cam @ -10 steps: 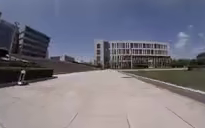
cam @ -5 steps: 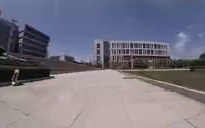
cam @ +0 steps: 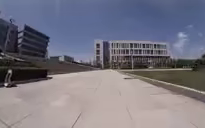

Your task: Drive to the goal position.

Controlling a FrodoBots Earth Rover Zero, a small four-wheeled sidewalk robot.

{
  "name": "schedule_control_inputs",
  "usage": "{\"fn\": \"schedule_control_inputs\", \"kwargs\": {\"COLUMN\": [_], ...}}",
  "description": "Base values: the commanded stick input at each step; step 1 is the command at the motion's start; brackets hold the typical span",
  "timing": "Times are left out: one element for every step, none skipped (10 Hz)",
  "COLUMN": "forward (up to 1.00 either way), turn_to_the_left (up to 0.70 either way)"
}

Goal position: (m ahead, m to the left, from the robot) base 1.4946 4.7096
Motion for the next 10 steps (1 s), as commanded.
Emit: {"fn": "schedule_control_inputs", "kwargs": {"forward": [0.7, 0.7, 0.7, 0.7, 0.7, 0.7, 0.7, 0.7, 0.7, 0.7], "turn_to_the_left": [-0.18, -0.27, -0.1, 0.0, 0.0, 0.0, 0.0, 0.0, 0.0, 0.0]}}
